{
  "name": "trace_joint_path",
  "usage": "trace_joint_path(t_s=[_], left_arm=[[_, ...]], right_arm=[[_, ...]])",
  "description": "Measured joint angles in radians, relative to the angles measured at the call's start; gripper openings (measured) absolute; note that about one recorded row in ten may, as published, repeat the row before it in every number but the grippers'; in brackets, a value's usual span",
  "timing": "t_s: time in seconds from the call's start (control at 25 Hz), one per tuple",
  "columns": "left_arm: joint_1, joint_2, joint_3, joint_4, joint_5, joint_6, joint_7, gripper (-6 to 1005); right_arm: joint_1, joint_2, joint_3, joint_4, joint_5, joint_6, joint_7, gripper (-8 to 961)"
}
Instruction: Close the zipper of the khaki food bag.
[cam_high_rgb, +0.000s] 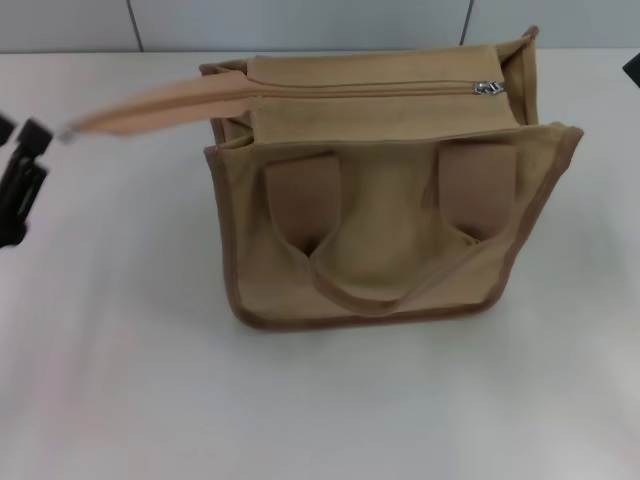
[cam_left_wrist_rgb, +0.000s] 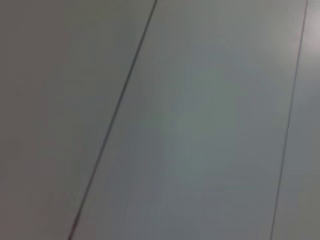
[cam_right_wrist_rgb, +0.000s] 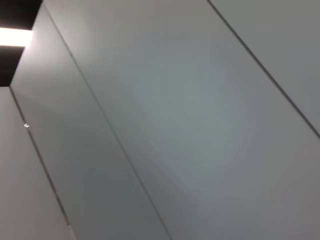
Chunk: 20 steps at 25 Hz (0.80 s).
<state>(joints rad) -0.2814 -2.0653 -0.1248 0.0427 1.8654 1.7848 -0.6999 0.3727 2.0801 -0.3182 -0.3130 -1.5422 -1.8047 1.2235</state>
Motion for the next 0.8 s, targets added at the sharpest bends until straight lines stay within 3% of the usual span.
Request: trace_joint_path(t_s=[0.12,0.24,0.28,0.32,0.36,0.4,0.52,0.56,0.72,0.76,0.8], left_arm=[[0.059,0.001,0.000,0.038,0.004,0.032,-0.009,438],[0.103,0.002,0.059,0.125,0.049,0.093,-0.021,579],[0.112,0.002,0.087,0.159,0.066,0.116,-0.016,626],[0.125,0.006,0.186,0.250,0.102,0.181,-0.006,673],[0.125,0.006,0.186,0.250,0.102,0.181,-0.006,690],[0.125,0.018,0.278,0.288,0.109,0.219,-0.020,707],[0.118,0.025,0.324,0.287,0.108,0.223,-0.028,757],[0.091,0.029,0.414,0.286,0.119,0.221,-0.035,774],[0.066,0.022,0.483,0.290,0.134,0.212,-0.032,772],[0.020,0.005,0.578,0.297,0.139,0.168,-0.027,772],[0.020,0.005,0.578,0.297,0.139,0.168,-0.027,772]], right_arm=[[-0.001,0.000,-0.012,0.001,-0.005,-0.043,-0.055,609],[-0.002,0.001,-0.078,0.002,-0.008,-0.073,-0.104,608],[-0.002,0.000,-0.097,0.002,-0.009,-0.078,-0.126,608],[-0.007,0.000,-0.130,-0.001,-0.009,-0.082,-0.166,608],[-0.007,0.000,-0.130,-0.001,-0.009,-0.082,-0.166,608],[-0.010,0.000,-0.174,-0.006,-0.009,-0.088,-0.201,608],[-0.011,0.000,-0.201,-0.009,-0.009,-0.092,-0.214,609],[-0.009,0.001,-0.267,-0.011,-0.009,-0.109,-0.253,609],[-0.002,0.002,-0.407,-0.004,-0.018,-0.139,-0.368,730],[0.000,0.003,-0.498,0.000,-0.023,-0.136,-0.440,760],[0.000,0.003,-0.498,0.000,-0.023,-0.136,-0.440,771]])
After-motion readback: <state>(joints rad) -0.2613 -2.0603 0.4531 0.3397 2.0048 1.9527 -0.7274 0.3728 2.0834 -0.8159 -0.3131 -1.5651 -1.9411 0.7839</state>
